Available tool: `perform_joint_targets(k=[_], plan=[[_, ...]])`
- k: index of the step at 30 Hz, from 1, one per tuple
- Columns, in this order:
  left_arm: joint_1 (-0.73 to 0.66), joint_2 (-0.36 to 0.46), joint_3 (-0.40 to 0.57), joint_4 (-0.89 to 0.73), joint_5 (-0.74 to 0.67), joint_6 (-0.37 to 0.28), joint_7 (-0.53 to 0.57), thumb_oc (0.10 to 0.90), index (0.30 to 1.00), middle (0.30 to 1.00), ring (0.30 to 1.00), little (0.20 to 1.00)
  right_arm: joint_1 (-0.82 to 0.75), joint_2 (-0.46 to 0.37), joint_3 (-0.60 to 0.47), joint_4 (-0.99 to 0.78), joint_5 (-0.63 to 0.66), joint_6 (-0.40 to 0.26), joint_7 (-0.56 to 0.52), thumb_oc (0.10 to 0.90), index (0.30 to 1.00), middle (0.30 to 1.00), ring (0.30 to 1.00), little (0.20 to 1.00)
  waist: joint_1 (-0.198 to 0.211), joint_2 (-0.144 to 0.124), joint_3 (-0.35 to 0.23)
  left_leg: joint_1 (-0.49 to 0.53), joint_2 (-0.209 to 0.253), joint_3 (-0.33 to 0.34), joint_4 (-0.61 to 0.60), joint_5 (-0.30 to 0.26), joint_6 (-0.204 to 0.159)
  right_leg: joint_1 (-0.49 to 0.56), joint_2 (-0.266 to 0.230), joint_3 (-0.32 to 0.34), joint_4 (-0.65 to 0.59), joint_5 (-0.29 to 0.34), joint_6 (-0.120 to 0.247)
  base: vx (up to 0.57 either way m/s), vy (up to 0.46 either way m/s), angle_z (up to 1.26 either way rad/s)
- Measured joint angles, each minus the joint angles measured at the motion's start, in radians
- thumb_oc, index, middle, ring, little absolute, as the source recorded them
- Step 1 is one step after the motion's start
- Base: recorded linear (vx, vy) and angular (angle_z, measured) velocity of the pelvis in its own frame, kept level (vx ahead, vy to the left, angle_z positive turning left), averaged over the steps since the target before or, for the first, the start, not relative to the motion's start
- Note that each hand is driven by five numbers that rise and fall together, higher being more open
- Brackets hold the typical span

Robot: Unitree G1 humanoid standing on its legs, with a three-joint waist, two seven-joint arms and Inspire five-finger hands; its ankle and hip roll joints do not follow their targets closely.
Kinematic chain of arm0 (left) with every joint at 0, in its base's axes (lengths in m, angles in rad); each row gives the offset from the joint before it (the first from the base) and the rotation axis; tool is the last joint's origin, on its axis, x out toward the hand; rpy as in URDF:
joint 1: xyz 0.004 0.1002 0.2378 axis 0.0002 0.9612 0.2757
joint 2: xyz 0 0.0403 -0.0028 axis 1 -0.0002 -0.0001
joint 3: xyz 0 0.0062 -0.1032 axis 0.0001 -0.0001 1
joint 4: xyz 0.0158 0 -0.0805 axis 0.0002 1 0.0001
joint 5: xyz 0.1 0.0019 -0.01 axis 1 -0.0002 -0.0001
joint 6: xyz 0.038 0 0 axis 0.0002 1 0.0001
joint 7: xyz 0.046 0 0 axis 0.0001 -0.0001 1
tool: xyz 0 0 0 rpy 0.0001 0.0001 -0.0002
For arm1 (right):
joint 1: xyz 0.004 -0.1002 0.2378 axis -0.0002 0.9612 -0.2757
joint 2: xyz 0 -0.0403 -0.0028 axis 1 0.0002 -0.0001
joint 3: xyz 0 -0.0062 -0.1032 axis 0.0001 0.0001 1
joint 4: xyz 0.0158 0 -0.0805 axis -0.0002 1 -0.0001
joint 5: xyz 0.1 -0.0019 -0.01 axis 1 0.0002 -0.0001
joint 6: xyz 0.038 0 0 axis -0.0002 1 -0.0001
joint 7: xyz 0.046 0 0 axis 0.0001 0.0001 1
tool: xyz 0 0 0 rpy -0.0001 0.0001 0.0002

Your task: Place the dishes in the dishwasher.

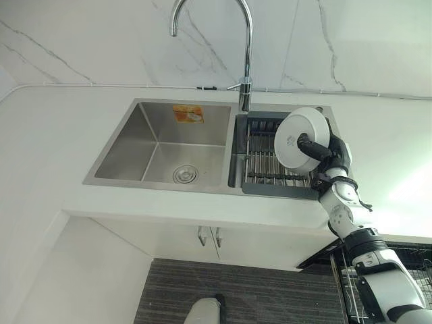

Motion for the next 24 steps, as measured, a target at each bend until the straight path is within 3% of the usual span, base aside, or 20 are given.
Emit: perform_joint_targets(k=[8,12,15,18,24], plan=[[-0.008,0.0,0.001,-0.007,0.0,0.0,0.0,0.8,0.9,0.9,0.9,0.9,0.003,0.04,0.026,-0.028,0.001,-0.063,-0.026,0.4,0.3,0.3,0.3,0.3,-0.008,-0.001,0.001,0.016,0.012,0.025,-0.005,0.001,-0.001,-0.005,0.001,0.015,-0.004,0.001,0.001,-0.05,-0.03,-0.07],[-0.001,-0.001,0.004,0.001,0.001,0.0,0.0,0.8,0.9,0.9,0.9,0.9,0.039,0.062,0.049,-0.247,-0.037,-0.114,-0.036,0.4,0.3,0.3,0.3,0.3,-0.044,-0.004,0.002,0.023,0.033,0.048,-0.008,0.003,-0.004,-0.02,0.012,0.038,-0.007,0.006,0.002,-0.1,-0.074,-0.21],[0.003,-0.002,0.045,-0.003,0.035,0.001,0.002,0.8,0.9,0.9,0.9,0.9,0.082,0.043,0.07,-0.386,-0.108,-0.127,-0.008,0.4,0.3,0.3,0.3,0.3,-0.069,-0.03,0.004,0.062,0.052,0.085,-0.03,0.008,-0.013,-0.022,0.033,0.081,-0.01,0.008,-0.003,-0.13,-0.105,-0.47],[-0.014,-0.002,0.037,-0.002,0.049,0.002,0.004,0.8,0.9,0.9,0.9,0.9,0.123,-0.008,0.071,-0.517,-0.106,-0.129,0.038,0.4,0.3,0.3,0.3,0.3,-0.133,-0.055,0.002,0.081,0.084,0.139,-0.043,0.015,-0.027,-0.054,0.057,0.13,-0.008,0.02,-0.021,-0.1,-0.123,-0.59],[0.003,0.002,0.019,0.034,0.038,0.006,0.002,0.8,0.9,0.9,0.9,0.9,0.224,-0.034,0.03,-0.602,0.006,-0.126,0.052,0.4,0.3,0.3,0.3,0.3,-0.211,-0.053,-0.006,0.145,0.128,0.223,-0.072,0.02,-0.061,-0.073,0.1,0.205,-0.02,0.028,-0.04,-0.03,-0.088,-0.55]])
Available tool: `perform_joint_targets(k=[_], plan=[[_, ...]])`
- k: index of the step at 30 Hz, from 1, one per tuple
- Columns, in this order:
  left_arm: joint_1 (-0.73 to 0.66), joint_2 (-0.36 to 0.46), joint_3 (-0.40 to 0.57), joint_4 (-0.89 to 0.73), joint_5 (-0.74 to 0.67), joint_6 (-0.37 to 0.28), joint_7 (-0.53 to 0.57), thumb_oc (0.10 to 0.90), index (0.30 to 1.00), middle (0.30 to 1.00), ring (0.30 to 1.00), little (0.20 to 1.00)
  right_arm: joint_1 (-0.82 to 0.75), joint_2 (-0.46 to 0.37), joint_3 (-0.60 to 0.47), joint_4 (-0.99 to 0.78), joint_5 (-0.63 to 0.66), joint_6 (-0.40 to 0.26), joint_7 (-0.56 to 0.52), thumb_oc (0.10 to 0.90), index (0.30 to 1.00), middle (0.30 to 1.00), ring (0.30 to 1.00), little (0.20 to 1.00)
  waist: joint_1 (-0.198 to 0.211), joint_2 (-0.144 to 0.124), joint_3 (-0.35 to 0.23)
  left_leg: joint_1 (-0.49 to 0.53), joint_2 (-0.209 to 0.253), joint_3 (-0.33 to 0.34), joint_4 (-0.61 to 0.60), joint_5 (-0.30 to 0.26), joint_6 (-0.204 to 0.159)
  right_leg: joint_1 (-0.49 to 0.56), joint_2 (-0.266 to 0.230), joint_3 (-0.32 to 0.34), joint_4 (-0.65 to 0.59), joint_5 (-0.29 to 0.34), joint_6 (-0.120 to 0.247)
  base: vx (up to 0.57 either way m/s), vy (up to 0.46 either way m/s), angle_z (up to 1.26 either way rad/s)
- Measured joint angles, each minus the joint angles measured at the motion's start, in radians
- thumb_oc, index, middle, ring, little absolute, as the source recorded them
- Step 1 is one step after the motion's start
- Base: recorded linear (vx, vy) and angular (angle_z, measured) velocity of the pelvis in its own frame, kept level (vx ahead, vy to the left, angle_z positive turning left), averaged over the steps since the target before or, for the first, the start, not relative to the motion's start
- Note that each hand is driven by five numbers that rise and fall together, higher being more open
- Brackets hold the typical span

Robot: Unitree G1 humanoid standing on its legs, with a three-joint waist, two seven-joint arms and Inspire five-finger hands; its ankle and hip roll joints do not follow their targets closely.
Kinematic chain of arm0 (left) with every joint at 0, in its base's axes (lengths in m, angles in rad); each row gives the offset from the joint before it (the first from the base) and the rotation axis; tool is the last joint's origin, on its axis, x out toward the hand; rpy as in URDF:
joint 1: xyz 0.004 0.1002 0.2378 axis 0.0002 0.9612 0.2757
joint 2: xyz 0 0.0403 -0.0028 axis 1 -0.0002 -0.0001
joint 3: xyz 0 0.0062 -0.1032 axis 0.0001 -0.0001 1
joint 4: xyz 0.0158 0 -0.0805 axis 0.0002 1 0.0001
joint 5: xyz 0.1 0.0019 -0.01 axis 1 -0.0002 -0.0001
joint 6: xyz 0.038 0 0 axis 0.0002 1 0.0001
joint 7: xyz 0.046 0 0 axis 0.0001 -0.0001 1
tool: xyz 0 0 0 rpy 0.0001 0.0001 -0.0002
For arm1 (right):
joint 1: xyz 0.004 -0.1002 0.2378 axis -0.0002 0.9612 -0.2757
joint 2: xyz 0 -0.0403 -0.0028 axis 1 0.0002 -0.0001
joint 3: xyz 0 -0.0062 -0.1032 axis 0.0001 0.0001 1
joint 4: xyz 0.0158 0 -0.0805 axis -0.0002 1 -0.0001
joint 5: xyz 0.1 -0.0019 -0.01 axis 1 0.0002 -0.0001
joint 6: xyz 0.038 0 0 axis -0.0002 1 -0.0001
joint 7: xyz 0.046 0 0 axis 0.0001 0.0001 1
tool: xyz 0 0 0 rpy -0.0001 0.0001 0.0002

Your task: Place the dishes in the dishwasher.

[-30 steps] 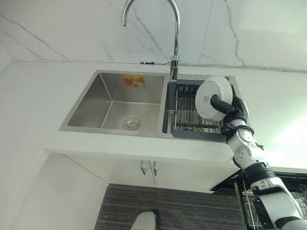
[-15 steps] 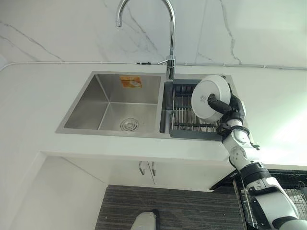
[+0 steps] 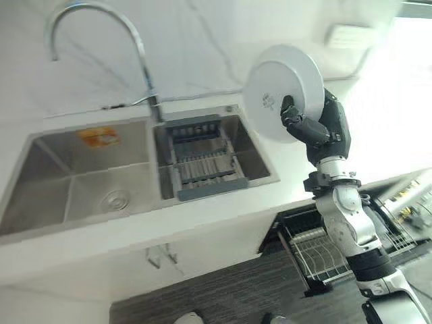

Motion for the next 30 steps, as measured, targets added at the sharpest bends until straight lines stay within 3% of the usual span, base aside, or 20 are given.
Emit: perform_joint_targets(k=[8,18,23,30], plan=[[0.024,-0.012,-0.058,0.012,-0.006,0.012,-0.002,0.8,0.9,0.9,0.9,0.9,0.137,-0.041,-0.09,-0.118,0.035,-0.013,-0.007,0.4,0.3,0.3,0.3,0.3,-0.058,0.035,-0.024,0.055,0.011,0.03,-0.057,0.011,-0.023,-0.054,0.042,0.093,0.027,0.014,-0.023,-0.02,-0.063,-0.45],[0.058,-0.012,-0.069,0.024,0.008,0.015,-0.001,0.8,0.9,0.9,0.9,0.9,0.412,-0.063,-0.303,-0.154,0.095,-0.087,-0.005,0.4,0.3,0.3,0.3,0.3,-0.142,0.025,-0.055,0.083,0.01,0.108,-0.09,0.015,-0.036,-0.123,0.065,0.195,0.058,0.01,-0.021,-0.03,-0.054,-0.3],[0.068,-0.012,-0.08,0.03,0.011,0.014,-0.001,0.8,0.9,0.9,0.9,0.9,0.451,-0.056,-0.359,-0.057,0.123,-0.104,0.0,0.4,0.3,0.3,0.3,0.3,-0.173,0.024,-0.07,0.085,0.013,0.128,-0.095,0.018,-0.04,-0.142,0.064,0.197,0.067,0.012,-0.022,-0.02,-0.023,-0.15],[0.075,-0.013,-0.078,0.026,-0.001,0.015,-0.001,0.8,0.9,0.9,0.9,0.9,0.519,0.042,-0.355,0.024,0.133,-0.122,0.006,0.4,0.3,0.3,0.3,0.3,-0.171,0.032,-0.074,0.085,0.009,0.127,-0.109,0.019,-0.037,-0.147,0.063,0.195,0.068,0.013,-0.023,0.0,0.0,0.0]])
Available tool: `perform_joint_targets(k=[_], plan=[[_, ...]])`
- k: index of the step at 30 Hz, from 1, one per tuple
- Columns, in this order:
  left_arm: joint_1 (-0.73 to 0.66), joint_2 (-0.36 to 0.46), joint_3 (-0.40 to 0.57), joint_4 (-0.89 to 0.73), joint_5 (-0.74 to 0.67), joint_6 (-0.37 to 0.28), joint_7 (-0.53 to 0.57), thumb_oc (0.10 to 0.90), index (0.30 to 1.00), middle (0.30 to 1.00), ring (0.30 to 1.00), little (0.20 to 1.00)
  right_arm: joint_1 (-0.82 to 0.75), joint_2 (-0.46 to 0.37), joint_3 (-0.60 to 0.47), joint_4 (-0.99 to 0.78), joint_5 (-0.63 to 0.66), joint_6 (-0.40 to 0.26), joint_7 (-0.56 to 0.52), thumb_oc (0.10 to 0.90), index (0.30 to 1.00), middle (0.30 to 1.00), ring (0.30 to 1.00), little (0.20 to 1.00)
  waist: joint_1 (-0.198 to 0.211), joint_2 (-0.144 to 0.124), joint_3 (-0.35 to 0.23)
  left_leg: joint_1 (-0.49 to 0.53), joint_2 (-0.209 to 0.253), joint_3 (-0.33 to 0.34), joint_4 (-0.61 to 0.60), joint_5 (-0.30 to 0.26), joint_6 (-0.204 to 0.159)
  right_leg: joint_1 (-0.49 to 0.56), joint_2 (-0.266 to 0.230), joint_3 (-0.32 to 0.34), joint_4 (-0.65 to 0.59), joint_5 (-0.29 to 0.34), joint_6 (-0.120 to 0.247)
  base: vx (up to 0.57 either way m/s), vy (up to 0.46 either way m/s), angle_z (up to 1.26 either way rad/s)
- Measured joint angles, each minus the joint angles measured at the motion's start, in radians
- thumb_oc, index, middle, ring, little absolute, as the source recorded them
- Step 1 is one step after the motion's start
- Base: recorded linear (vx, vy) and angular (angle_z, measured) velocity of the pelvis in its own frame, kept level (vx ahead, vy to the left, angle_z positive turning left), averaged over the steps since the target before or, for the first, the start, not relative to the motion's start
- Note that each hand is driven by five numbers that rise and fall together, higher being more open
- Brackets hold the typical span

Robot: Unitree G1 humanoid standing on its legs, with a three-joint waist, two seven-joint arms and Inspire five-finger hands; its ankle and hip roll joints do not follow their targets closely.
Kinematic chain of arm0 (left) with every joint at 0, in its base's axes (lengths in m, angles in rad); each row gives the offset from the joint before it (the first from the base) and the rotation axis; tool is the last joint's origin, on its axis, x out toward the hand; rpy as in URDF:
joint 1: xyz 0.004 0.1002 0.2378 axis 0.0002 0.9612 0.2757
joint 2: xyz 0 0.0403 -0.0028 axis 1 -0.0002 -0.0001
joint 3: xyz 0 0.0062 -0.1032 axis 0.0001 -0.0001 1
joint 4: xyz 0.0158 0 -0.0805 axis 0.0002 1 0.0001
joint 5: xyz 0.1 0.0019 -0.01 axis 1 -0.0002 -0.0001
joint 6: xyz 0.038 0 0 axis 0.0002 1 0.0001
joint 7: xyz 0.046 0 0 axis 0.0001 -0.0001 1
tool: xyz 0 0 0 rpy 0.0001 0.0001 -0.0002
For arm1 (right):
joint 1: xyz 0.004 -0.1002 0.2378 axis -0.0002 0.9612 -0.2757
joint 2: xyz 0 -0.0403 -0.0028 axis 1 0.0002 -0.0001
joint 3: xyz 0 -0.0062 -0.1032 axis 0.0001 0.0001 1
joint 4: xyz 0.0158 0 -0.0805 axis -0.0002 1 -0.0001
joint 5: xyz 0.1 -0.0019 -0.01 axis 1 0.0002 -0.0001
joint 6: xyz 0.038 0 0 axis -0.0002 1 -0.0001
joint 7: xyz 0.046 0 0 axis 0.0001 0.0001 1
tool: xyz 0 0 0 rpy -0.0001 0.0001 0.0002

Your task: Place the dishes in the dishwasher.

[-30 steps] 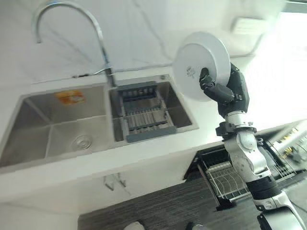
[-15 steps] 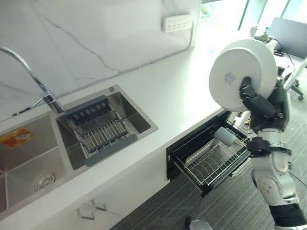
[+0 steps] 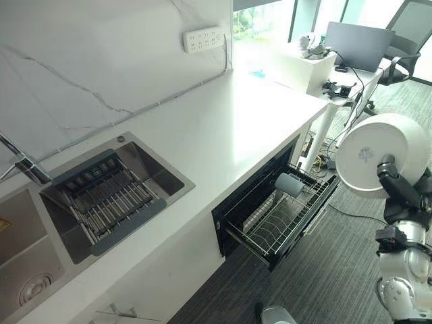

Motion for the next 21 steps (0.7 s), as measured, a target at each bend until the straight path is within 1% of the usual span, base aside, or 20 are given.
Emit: perform_joint_targets(k=[6,9,11,16,18,21], plan=[[0.002,0.001,0.001,-0.026,0.0,0.003,0.0,0.8,0.9,0.9,0.9,0.9,0.0,0.013,0.02,0.075,0.0,0.0,0.014,0.4,0.3,0.3,0.3,0.3,0.027,0.011,0.0,-0.002,-0.006,-0.008,0.0,0.002,-0.003,0.004,-0.01,-0.008,0.0,0.0,0.002,0.0,0.002,0.03],[0.002,0.001,0.0,-0.034,-0.001,0.006,0.0,0.8,0.9,0.9,0.9,0.9,0.0,0.013,0.054,0.078,0.0,0.0,0.017,0.4,0.3,0.3,0.3,0.3,0.028,0.013,0.001,-0.003,-0.01,-0.021,0.0,0.002,-0.002,0.012,-0.016,-0.02,-0.001,-0.002,0.004,0.01,0.018,0.15],[-0.002,0.001,0.0,-0.04,-0.003,0.02,-0.001,0.8,0.9,0.9,0.9,0.9,-0.001,0.014,0.083,0.088,0.0,0.0,0.026,0.4,0.3,0.3,0.3,0.3,0.045,0.015,0.001,-0.004,-0.016,-0.03,-0.002,-0.002,0.006,0.019,-0.024,-0.029,-0.001,-0.005,0.007,0.02,0.027,0.14],[-0.002,0.002,0.0,-0.06,-0.008,0.024,-0.001,0.8,0.9,0.9,0.9,0.9,-0.007,0.021,0.123,0.167,0.0,0.01,0.033,0.4,0.3,0.3,0.3,0.3,0.067,0.016,0.003,-0.006,-0.02,-0.046,-0.001,-0.001,0.005,0.03,-0.032,-0.046,-0.006,-0.007,0.011,0.02,0.013,0.11],[0.001,0.002,0.0,-0.064,-0.008,0.024,-0.001,0.8,0.9,0.9,0.9,0.9,-0.008,0.026,0.131,0.186,-0.001,0.019,0.033,0.4,0.3,0.3,0.3,0.3,0.083,0.018,0.005,-0.012,-0.022,-0.055,-0.001,-0.001,0.005,0.032,-0.033,-0.054,-0.006,-0.008,0.011,0.02,0.0,0.11],[-0.005,0.002,-0.001,-0.071,-0.007,0.025,-0.001,0.8,0.9,0.9,0.9,0.9,-0.009,0.027,0.149,0.195,-0.002,0.021,0.029,0.4,0.3,0.3,0.3,0.3,0.084,0.018,0.011,-0.016,-0.022,-0.068,0.001,0.0,0.004,0.037,-0.033,-0.064,-0.009,-0.004,0.005,0.02,0.013,0.11]])
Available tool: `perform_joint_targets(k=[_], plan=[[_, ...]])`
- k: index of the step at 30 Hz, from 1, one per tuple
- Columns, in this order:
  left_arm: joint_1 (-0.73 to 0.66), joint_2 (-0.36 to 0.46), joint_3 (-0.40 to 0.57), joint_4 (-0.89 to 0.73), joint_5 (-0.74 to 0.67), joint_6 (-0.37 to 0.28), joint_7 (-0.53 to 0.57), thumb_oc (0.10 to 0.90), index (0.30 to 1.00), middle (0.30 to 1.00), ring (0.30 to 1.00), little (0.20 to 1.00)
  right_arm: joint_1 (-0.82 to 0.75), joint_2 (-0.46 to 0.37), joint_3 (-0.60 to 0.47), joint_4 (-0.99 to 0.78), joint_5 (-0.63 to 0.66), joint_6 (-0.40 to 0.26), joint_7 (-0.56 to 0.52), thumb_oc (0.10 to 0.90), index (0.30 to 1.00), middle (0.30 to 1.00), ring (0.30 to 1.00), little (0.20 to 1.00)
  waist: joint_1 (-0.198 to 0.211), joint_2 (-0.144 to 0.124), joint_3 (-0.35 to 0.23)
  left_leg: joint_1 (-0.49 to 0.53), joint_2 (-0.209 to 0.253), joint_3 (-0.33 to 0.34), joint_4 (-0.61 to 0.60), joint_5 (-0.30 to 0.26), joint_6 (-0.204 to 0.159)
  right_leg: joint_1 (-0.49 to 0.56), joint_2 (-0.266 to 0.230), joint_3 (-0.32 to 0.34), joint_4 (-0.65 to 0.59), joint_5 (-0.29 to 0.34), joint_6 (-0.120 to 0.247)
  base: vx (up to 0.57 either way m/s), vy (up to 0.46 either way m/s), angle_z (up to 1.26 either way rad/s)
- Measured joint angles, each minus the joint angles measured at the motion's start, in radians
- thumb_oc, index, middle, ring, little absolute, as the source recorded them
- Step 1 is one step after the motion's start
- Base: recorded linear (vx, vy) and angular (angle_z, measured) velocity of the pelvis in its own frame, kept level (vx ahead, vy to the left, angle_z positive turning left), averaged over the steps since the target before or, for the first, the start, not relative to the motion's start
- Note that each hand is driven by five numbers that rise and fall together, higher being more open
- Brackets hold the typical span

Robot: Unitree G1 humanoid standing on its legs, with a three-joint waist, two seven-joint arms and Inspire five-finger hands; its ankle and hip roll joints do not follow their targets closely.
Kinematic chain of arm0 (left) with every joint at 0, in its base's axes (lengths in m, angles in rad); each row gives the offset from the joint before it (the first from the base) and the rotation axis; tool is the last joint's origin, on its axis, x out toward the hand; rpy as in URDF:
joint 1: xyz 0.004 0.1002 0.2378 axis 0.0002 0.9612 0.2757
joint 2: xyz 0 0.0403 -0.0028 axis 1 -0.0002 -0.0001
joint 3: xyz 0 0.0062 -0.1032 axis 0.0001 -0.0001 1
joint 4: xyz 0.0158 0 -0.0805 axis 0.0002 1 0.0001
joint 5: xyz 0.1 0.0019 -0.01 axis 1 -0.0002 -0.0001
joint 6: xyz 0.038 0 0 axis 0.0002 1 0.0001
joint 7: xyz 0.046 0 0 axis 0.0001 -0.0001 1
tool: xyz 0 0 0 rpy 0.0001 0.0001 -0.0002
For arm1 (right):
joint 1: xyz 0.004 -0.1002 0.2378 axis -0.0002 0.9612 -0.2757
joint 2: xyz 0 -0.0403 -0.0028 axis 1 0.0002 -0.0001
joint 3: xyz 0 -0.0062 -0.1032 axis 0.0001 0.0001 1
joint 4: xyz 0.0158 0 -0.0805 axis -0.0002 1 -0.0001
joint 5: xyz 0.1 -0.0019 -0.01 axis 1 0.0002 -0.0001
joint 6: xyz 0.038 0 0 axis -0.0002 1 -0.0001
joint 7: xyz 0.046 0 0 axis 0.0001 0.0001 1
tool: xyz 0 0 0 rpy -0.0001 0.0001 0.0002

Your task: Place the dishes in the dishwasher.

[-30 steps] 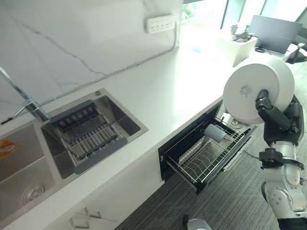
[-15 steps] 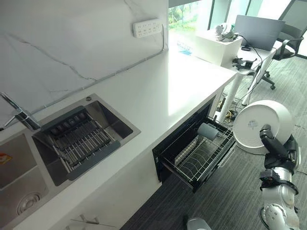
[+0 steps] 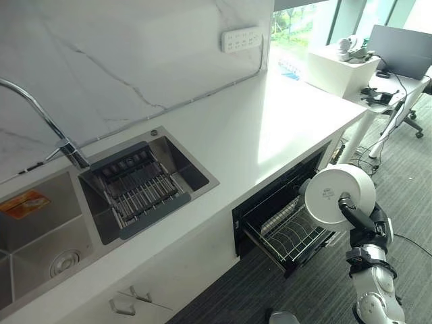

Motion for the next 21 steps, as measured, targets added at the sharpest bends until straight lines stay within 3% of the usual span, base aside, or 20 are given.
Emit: perform_joint_targets(k=[7,11,21], plan=[[-0.016,0.003,0.0,-0.006,-0.002,0.021,0.001,0.8,0.9,0.9,0.9,0.9,-0.025,0.002,0.031,0.113,-0.059,0.001,-0.066,0.4,0.3,0.3,0.3,0.3,0.018,-0.005,0.02,0.001,-0.001,-0.016,0.0,0.0,0.001,0.017,-0.003,-0.018,-0.009,-0.001,0.001,0.02,0.032,0.07],[-0.018,0.001,0.001,-0.033,-0.004,0.023,0.0,0.8,0.9,0.9,0.9,0.9,-0.032,0.03,0.045,0.186,-0.07,0.01,-0.094,0.4,0.3,0.3,0.3,0.3,0.026,0.002,0.059,0.007,-0.002,-0.019,0.0,-0.001,0.001,0.025,-0.005,-0.022,-0.011,-0.005,0.006,0.02,0.028,0.02],[-0.018,0.004,0.001,-0.045,-0.034,0.036,0.0,0.8,0.9,0.9,0.9,0.9,-0.091,-0.002,0.054,0.252,-0.164,0.032,-0.109,0.4,0.3,0.3,0.3,0.3,0.051,0.001,0.065,-0.001,-0.013,-0.052,0.001,0.002,0.007,0.044,-0.02,-0.053,-0.014,-0.006,0.005,0.01,0.026,0.1]])
